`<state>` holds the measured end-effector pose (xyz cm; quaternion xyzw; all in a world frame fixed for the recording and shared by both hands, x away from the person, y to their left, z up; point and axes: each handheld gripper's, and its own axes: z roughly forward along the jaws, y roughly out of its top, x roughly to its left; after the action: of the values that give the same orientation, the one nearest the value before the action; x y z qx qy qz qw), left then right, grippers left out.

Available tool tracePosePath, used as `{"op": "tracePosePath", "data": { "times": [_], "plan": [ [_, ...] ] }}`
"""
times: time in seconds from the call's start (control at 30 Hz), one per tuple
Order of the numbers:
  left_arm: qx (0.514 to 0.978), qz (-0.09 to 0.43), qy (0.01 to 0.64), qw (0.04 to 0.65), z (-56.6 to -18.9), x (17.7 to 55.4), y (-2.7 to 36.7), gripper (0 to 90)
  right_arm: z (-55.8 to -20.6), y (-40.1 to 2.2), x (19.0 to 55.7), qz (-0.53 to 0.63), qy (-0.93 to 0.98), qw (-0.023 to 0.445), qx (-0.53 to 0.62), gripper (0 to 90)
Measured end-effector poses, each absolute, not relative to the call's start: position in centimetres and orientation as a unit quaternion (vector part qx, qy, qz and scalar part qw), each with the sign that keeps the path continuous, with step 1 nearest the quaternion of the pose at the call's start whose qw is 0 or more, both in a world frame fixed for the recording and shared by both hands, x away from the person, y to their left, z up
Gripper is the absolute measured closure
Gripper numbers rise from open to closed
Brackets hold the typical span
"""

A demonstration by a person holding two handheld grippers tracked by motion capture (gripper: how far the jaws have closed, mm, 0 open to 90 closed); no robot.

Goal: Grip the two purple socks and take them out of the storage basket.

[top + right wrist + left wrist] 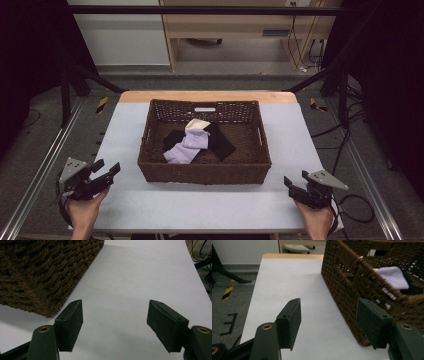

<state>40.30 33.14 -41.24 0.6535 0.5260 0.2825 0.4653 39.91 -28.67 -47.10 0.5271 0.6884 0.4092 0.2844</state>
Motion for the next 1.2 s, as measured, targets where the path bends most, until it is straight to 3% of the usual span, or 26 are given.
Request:
{"op": "tracePosePath", "data": {
  "times": [0.5, 1.2],
  "plan": [
    [0.656, 0.292, 0.486, 0.499, -36.6, 40.7, 31.1, 33.6, -47.2, -28.3, 40.1, 0.400, 0.691, 0.285, 0.531, 26.5],
    [0.681, 0.292, 0.442, 0.505, -31.4, 46.4, 24.2, 33.3, -47.1, -28.4, 40.2, 0.403, 0.688, 0.285, 0.531, 25.4]
  ]
}}
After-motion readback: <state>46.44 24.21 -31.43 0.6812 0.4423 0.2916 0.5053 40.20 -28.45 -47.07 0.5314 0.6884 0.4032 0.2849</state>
